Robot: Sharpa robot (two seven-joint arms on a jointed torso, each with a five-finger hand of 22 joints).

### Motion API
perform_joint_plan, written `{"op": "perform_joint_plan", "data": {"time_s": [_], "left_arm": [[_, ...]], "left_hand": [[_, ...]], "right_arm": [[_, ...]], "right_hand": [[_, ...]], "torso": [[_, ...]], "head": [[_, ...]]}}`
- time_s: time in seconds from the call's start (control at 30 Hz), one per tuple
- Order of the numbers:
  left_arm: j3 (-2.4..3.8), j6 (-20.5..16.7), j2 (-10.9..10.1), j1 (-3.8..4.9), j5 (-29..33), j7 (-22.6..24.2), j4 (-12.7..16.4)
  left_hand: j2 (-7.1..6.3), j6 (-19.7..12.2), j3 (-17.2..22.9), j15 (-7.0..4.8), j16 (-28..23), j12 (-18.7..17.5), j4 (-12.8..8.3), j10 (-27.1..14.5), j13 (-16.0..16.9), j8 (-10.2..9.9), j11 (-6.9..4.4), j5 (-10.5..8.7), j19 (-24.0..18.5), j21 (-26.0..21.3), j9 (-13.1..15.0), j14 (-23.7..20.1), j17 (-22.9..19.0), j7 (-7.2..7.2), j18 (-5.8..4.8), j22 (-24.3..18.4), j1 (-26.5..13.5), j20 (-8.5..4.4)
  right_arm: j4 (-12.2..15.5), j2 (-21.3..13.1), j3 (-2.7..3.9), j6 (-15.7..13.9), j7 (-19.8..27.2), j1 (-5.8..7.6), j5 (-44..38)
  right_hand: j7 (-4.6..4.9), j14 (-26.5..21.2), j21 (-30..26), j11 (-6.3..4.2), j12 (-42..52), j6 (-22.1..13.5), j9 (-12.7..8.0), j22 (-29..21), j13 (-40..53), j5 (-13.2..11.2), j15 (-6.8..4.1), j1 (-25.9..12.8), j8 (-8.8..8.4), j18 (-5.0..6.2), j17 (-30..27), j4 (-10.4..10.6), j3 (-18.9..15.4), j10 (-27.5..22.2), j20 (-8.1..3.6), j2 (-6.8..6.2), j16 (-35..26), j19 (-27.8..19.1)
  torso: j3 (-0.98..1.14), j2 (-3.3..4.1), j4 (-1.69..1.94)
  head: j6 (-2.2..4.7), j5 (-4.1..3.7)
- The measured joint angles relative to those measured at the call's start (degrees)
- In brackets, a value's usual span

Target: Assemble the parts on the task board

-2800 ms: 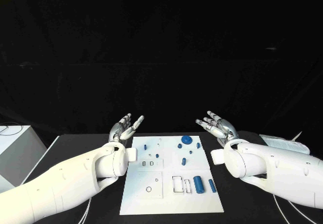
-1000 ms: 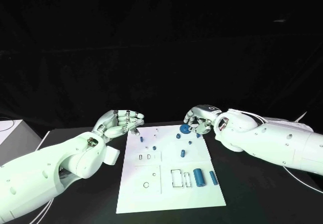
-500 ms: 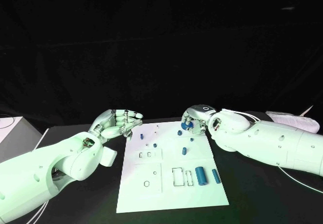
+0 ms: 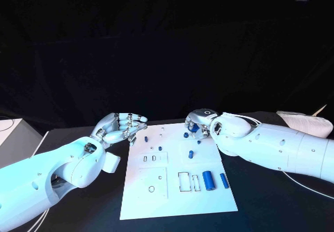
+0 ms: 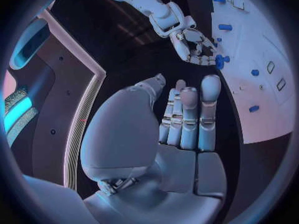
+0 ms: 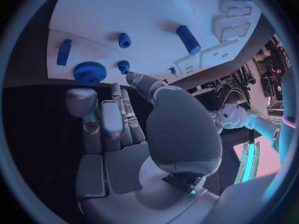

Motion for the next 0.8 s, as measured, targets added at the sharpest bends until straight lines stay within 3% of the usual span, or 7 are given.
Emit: {"op": "perform_joint_plan", "data": {"time_s": [0.13,0.2,0.8], "left_arm": [[0.01,0.0,0.1,0.00,0.0,0.0,0.0],[0.02,-0.1,0.1,0.00,0.0,0.1,0.0],[0.09,-0.3,0.1,0.00,0.1,0.2,0.1]], "left_hand": [[-0.08,-0.2,0.0,0.00,-0.3,0.0,0.0,-0.1,0.0,0.0,-0.08,0.00,-0.2,0.0,0.0,0.0,-0.3,0.22,0.00,0.1,-0.4,0.22],[-0.08,-0.2,0.0,0.20,-0.5,0.0,0.0,-0.2,0.0,0.0,0.03,0.00,-0.3,0.0,0.0,-0.2,-0.4,0.22,0.00,0.0,-0.4,0.34],[-0.08,-0.4,0.2,0.31,-1.7,-0.5,-0.2,-0.6,-0.1,0.0,0.43,0.00,-1.3,0.0,0.1,-1.3,-1.6,0.42,0.00,-0.7,-0.4,0.81]], "right_arm": [[-0.5,0.4,-0.03,0.5,-0.3,-0.03,-0.2],[-0.7,0.6,-0.05,0.7,-0.5,-0.07,-0.3],[-1.6,1.7,-0.19,2.2,-1.4,-0.29,-0.9]], "right_hand": [[0.22,0.0,0.0,0.00,0.0,0.4,0.1,0.0,0.0,0.0,0.00,0.0,0.25,0.00,0.0,0.2,-0.1,0.0,0.00,0.00,0.3,0.0],[0.22,0.0,0.0,0.00,0.0,0.4,0.2,0.1,0.0,-0.1,0.00,0.0,0.25,-0.84,0.2,0.2,-0.1,0.0,0.21,0.00,0.3,0.2],[0.24,0.0,0.0,0.21,0.0,0.8,0.4,0.1,0.1,-0.5,0.00,-0.2,0.25,-0.84,0.4,0.7,-0.3,-0.2,0.21,0.25,0.8,0.2]], "torso": [[0.06,0.26,0.16],[0.06,0.37,0.20],[-0.04,1.13,0.48]], "head": [[0.01,-0.16],[0.01,-0.25],[-0.36,-0.61]]}}
